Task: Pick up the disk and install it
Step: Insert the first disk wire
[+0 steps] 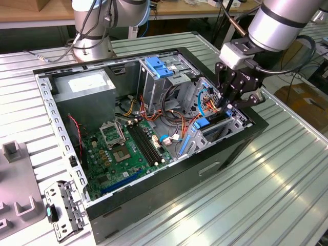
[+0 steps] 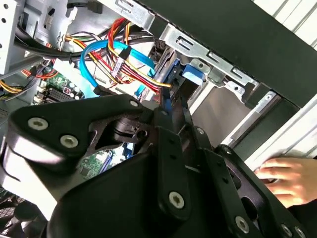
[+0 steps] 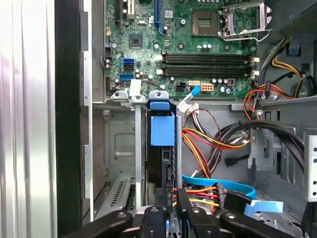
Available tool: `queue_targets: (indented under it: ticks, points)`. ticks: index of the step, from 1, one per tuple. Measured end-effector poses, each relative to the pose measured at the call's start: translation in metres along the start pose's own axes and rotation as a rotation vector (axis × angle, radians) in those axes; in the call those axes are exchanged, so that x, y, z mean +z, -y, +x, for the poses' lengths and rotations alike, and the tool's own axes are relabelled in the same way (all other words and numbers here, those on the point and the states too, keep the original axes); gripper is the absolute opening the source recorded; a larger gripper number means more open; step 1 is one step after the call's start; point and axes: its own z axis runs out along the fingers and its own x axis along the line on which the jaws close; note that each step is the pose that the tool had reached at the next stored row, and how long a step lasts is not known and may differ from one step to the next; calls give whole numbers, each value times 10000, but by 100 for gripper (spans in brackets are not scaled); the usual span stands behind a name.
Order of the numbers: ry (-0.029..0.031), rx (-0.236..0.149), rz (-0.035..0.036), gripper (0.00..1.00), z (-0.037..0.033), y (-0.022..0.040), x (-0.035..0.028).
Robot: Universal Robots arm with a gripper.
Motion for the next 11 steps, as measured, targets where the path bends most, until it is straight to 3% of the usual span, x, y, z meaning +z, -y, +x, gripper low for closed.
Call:
queue_targets:
  ticks: [3, 11]
  points:
    - [-2, 0, 1, 11, -1, 0, -2]
    - [-2, 0, 2, 11, 0, 0, -1]
